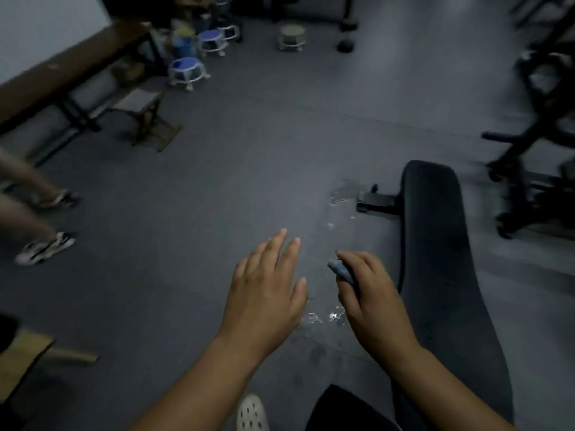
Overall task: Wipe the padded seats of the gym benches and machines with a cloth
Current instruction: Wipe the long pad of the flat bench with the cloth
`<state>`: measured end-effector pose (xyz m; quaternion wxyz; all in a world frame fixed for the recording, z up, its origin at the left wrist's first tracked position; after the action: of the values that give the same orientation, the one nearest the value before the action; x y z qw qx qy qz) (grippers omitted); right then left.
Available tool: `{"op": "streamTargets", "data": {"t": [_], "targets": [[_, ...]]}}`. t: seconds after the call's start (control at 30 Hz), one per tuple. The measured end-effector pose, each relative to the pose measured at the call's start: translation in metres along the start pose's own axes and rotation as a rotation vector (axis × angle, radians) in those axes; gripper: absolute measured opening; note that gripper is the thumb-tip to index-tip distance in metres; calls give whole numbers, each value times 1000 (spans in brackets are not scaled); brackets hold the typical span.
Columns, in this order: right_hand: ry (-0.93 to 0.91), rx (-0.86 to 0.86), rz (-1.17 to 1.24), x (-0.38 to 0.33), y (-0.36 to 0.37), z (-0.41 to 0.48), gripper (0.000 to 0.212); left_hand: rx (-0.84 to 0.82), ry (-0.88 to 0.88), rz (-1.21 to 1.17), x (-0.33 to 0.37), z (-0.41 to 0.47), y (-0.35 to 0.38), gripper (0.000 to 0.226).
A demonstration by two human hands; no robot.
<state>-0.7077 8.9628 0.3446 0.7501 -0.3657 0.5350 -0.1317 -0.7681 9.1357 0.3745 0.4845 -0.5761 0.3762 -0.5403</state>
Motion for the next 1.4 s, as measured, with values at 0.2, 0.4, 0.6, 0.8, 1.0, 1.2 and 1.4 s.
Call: {"op": "streamTargets", "data": {"t": [0.2, 0.4, 0.6, 0.8, 1.0, 1.2, 1.4], "targets": [[245, 262, -65, 13, -28, 39, 39, -73, 300, -35, 3, 111, 4, 62], [406, 436, -83, 59, -62, 98, 39, -124, 592, -53, 65, 233, 23, 61], [507, 512, -68, 127, -97, 185, 38, -202, 749, -32, 127, 354, 49, 61], [594, 535, -76, 181, -128, 269, 39, -244, 822, -52, 166, 461, 70, 60], [708, 577, -102, 242, -149, 343, 41, -317, 903, -22, 200, 573, 105, 60], [810, 668, -56, 312, -153, 428, 38, -410, 1028, 4, 237, 694, 154, 62], [919, 716, 58, 398, -156, 487, 38, -504, 1107, 65, 285, 779, 213, 60]]}}
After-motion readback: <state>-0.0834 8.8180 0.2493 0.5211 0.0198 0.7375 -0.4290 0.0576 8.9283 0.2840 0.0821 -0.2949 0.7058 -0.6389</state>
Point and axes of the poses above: each hand's wrist, its own z-axis towards the middle knuckle, its own y-axis out of the palm, x = y × z, the point moved 3 cm from there along z, towards the middle knuckle, and after that the axes turned 2 degrees about -x, right-handed, at the moved point
